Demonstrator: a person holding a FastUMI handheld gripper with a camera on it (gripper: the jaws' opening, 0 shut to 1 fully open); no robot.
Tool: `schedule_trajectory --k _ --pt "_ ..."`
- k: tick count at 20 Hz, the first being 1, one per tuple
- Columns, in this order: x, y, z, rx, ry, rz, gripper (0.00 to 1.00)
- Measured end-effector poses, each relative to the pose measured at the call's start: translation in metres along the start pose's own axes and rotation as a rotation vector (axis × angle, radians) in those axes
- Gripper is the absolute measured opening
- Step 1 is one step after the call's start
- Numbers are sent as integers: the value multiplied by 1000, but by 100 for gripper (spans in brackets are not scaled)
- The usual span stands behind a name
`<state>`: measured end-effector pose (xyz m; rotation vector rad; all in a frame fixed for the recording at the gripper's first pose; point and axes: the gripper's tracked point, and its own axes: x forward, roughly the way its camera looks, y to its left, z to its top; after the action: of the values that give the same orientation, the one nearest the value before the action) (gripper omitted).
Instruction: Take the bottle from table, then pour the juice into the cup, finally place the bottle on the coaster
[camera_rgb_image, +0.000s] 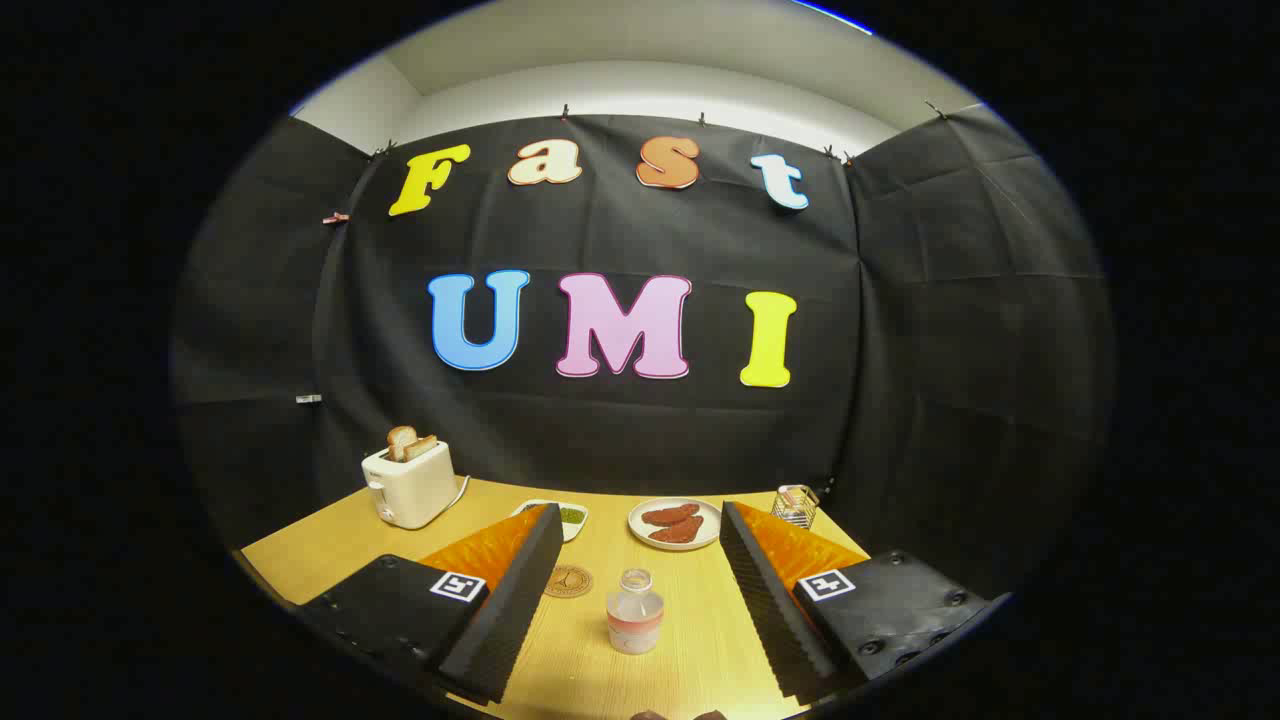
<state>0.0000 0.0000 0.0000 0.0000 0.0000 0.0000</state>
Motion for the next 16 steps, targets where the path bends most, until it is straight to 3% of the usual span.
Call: schedule_trajectory --k 5,11,16 --pt "13 -1 -11 66 4 75 97" --pt "26 -20 -40 76 47 55 97" --pt "27 -19 -37 38 34 70 99"
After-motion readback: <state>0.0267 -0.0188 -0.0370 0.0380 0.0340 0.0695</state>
